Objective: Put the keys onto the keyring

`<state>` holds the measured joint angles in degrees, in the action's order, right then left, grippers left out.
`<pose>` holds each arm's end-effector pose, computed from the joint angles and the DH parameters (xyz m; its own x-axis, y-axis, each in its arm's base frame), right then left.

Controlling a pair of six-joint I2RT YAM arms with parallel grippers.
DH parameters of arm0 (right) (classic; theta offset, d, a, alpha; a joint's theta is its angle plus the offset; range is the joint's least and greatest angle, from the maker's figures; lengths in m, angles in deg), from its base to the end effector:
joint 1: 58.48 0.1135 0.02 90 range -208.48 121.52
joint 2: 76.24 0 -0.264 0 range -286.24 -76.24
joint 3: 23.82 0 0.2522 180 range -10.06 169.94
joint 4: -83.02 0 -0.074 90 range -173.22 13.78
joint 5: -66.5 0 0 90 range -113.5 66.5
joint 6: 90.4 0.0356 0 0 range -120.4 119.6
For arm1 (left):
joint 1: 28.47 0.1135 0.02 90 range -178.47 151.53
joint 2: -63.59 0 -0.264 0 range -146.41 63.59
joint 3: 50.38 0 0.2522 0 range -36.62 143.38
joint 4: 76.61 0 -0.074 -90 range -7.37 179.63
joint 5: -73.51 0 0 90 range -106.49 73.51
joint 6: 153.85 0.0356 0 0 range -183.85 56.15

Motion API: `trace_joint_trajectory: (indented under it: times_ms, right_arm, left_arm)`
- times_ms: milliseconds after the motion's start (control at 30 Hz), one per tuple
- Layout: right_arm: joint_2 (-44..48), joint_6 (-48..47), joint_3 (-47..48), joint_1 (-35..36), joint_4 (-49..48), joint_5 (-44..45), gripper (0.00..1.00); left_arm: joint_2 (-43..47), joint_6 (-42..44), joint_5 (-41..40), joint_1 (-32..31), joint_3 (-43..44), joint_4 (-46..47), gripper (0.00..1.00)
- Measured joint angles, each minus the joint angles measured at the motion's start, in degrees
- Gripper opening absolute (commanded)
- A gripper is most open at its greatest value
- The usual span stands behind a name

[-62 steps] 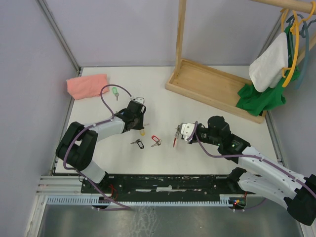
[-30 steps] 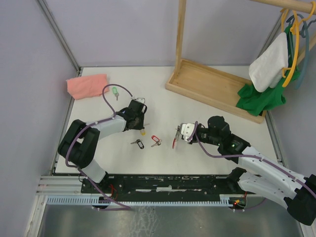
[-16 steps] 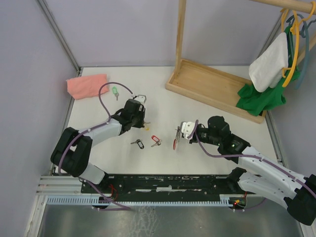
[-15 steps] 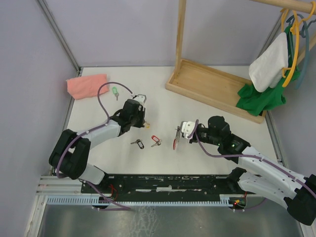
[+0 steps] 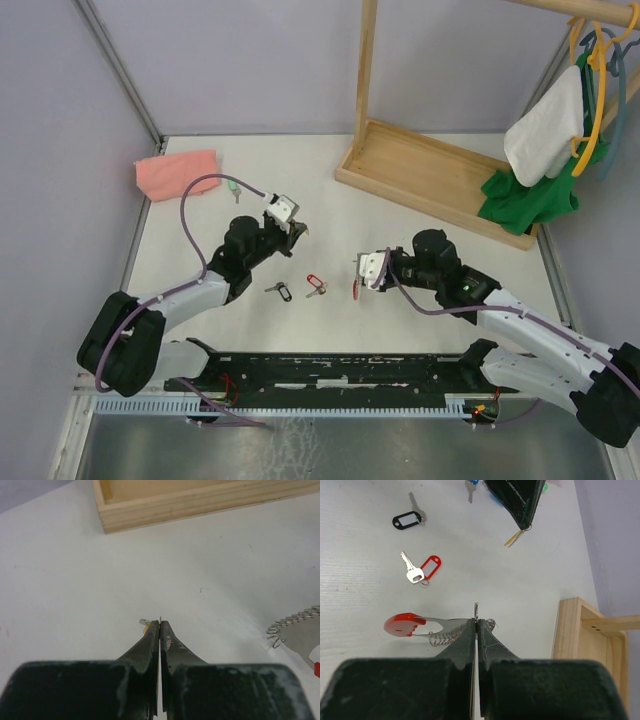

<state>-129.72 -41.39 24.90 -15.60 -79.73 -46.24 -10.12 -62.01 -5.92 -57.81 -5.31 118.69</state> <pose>0.1469 0.1552 0.2647 0.3766 -0.4758 -0.7948 -0.8521 0.1588 -0.4988 0.2351 -0.1396 0.2209 -0.1806 0.1377 -0.9739 0.6434 0.7655 -0.0111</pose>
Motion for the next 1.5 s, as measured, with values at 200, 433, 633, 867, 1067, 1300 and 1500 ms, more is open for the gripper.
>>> trace_joint_trajectory:
  times_ms: [200, 433, 633, 867, 1067, 1300, 1500]
  right_arm:
    - [-3.89, -5.22, 3.28, 0.00, 3.72, -1.25, 0.01]
    - [-4.46, -8.17, 3.37, 0.00, 3.65, -2.38, 0.01]
    - [-5.75, -12.24, 3.69, 0.00, 4.66, -4.33, 0.01]
    - [-6.27, -16.37, 4.37, 0.00, 6.25, -5.73, 0.01]
    - [-5.88, -17.42, 4.35, 0.00, 5.90, -5.75, 0.01]
    - [-4.63, -17.40, 4.24, 0.00, 4.52, -5.77, 0.01]
    - [-4.33, -17.40, 4.00, 0.00, 4.31, -5.77, 0.01]
  left_arm:
    - [2.03, 8.37, 10.97, -0.04, -5.14, 8.22, 0.03]
    - [6.84, 20.87, 21.62, -3.02, -9.38, 13.07, 0.03]
    - [8.11, 30.64, 24.09, -7.69, -10.29, 13.09, 0.03]
    - [8.92, 38.73, 23.82, -12.66, -10.29, 12.98, 0.03]
    - [8.98, 43.06, 22.27, -15.76, -10.40, 12.98, 0.03]
    - [7.26, 44.61, 20.33, -17.05, -11.72, 14.82, 0.03]
    - [6.12, 44.61, 19.45, -17.40, -12.11, 16.98, 0.03]
